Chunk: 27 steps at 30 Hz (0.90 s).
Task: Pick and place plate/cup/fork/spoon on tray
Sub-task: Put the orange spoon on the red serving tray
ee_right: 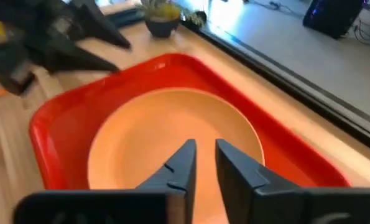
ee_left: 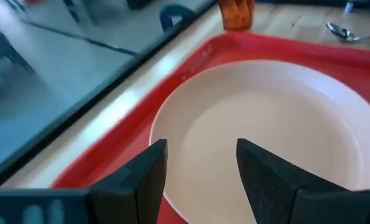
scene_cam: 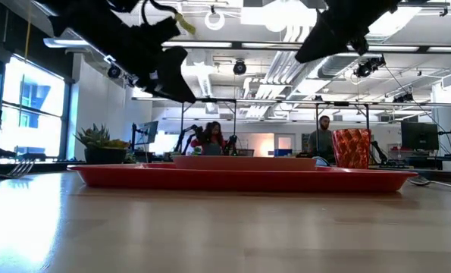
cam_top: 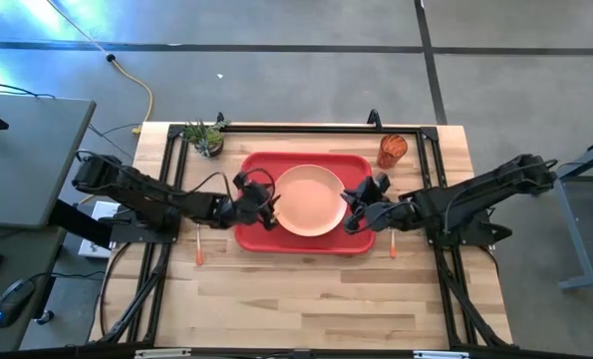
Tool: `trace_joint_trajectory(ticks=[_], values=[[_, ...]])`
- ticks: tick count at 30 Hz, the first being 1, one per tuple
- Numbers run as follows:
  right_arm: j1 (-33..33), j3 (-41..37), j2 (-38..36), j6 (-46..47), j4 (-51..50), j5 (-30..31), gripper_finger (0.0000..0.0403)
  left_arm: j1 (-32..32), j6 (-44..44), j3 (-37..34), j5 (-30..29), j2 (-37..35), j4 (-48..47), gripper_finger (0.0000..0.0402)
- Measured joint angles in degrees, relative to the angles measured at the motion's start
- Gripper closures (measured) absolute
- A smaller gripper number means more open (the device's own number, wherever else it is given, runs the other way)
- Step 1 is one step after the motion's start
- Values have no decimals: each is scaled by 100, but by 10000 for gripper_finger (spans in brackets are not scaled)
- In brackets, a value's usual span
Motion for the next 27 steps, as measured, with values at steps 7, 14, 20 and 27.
trace_joint_trajectory(ticks=[7,14,20,27], values=[[-38,0,497,-240,-66,-81,264,-773,468,2,-1518,0,364,218],[-203,2,474,-176,-605,-206,245,-819,322,-225,-1357,-4,387,218],[-268,-1,477,982,-2243,-710,247,-396,-518,-839,198,-149,399,218],[-299,-356,490,3332,-3853,-177,247,-134,-975,-1029,516,-302,521,218]])
